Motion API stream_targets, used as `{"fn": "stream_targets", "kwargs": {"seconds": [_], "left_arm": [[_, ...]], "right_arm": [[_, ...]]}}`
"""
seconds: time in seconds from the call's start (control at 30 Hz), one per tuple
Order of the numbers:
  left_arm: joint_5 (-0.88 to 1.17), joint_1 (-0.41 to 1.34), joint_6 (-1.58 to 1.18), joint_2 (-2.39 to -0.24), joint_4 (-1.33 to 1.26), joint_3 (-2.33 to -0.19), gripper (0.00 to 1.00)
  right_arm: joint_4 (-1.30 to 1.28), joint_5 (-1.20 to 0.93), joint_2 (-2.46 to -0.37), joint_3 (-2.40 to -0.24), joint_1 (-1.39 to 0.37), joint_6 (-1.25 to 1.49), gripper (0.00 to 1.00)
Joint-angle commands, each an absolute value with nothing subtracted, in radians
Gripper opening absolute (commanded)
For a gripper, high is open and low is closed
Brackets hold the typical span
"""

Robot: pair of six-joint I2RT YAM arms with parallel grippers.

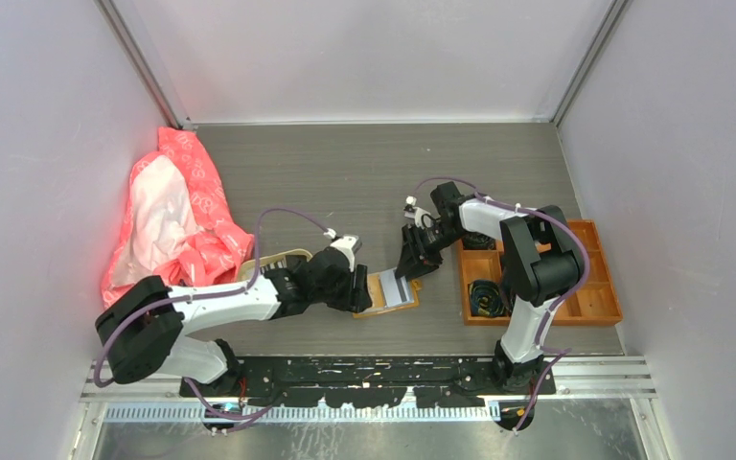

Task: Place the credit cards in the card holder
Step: Insert the credit card into the card holder.

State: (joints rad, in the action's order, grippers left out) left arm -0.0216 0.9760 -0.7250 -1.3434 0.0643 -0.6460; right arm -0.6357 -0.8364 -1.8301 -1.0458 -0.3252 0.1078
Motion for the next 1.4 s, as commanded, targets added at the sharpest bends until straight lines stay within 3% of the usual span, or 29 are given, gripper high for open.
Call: {"fn": "stream_targets", "kwargs": {"seconds": [0.0, 0.2, 0.53, 0.87, 1.37], "left_arm": [[-0.020, 0.970, -0.726, -1.375, 0.041, -0.661, 0.54], [-0.037, 0.971, -0.724, -1.394, 0.074, -0.672, 0.54], [-0.029, 0.970, -0.732, -1.405, 0.069, -0.670, 0.53], [-0.019, 0.970, -0.730, -1.422, 0.063, -0.676, 0.53], [-0.009, 0.970, -0.726, -1.441, 0.057, -0.683, 0.53]], "right_arm": [[-0.663, -0.841, -1.776, -1.096, -0.323, 0.077, 0.45], [-0.653, -0.700, -1.692, -1.086, -0.318, 0.049, 0.48], [-0.656, -0.847, -1.782, -1.080, -0.345, 0.078, 0.45], [-0.672, -0.730, -1.811, -1.086, -0.359, 0.075, 0.43], [-0.686, -0.736, -1.861, -1.094, -0.365, 0.081, 0.45]]}}
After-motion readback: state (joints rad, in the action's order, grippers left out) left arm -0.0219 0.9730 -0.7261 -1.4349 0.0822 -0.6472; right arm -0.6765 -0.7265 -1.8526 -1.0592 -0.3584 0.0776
